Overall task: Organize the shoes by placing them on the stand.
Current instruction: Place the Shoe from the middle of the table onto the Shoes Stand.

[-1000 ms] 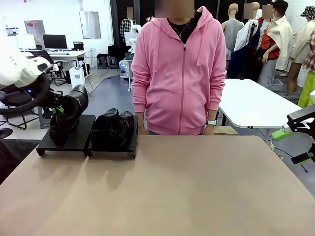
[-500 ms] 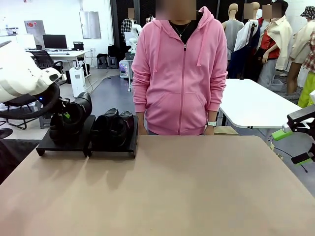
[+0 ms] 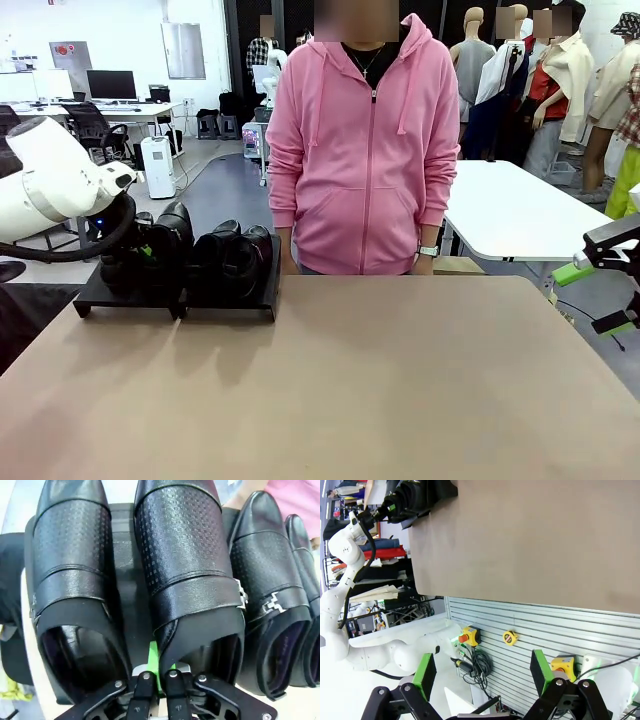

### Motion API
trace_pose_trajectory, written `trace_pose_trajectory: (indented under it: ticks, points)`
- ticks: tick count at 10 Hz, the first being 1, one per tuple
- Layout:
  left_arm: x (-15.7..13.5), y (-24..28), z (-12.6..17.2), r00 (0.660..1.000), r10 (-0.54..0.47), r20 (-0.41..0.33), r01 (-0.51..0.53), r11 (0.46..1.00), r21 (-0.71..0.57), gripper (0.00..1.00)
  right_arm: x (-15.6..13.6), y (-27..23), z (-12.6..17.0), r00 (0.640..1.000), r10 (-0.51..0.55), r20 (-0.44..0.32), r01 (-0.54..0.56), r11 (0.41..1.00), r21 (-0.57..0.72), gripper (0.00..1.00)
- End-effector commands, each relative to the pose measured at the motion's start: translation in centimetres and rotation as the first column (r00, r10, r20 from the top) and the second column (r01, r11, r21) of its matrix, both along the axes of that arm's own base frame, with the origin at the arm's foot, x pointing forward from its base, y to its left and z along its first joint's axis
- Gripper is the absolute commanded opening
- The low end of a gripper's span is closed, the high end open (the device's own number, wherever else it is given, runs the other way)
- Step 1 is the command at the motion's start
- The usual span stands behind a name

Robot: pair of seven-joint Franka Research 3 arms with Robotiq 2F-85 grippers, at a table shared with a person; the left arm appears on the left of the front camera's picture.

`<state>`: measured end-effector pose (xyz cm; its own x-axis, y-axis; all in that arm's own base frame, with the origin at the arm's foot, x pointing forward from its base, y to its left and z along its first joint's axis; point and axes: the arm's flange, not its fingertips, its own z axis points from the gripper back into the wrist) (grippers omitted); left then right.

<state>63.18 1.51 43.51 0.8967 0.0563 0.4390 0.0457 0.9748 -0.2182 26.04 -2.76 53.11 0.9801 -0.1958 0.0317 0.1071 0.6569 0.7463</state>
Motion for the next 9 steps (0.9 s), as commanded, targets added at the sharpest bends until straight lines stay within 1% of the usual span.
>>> trace_pose_trajectory:
  ticks: [1,2,3,5,6,7,8,9]
  points:
    - [0.4,0.4,1.1,1.0,0.018,0.009,-0.018,1.0,0.007,0.0,0.1,0.0,0.1,1.0,0.015,0.021,-0.015,1.0,0.021,1.0]
    - [0.5,0.4,1.1,0.999,0.035,0.004,-0.035,0.999,0.016,0.49,0.1,0.0,0.1,1.0,0.015,0.021,-0.015,1.0,0.021,1.0]
    - [0.4,0.3,1.0,1.0,0.027,0.003,-0.027,0.999,0.028,1.0,0.1,0.0,0.1,1.0,0.015,0.021,-0.015,1.0,0.021,1.0]
    - [0.0,-0.3,1.3,1.0,0.022,0.002,-0.022,0.999,0.049,1.0,0.1,0.0,0.1,1.0,0.015,0.021,-0.015,1.0,0.021,1.0]
    - [-0.8,-0.6,2.1,1.0,0.008,0.021,-0.009,0.999,0.052,1.0,0.1,0.0,0.1,1.0,0.015,0.021,-0.015,1.0,0.021,1.0]
    - [-1.9,-1.0,3.3,0.999,-0.013,0.047,0.01,0.998,0.056,1.0,0.1,0.0,0.1,1.0,0.015,0.021,-0.015,1.0,0.021,1.0]
    - [-3.8,-1.8,5.4,0.997,-0.043,0.061,0.039,0.997,0.066,1.0,0.1,0.0,0.1,1.0,0.015,0.021,-0.015,1.0,0.021,1.0]
    - [-6.1,-2.7,7.3,0.996,-0.083,0.042,0.079,0.993,0.091,1.0,0.1,0.0,0.1,1.0,0.015,0.021,-0.015,1.0,0.021,1.0]
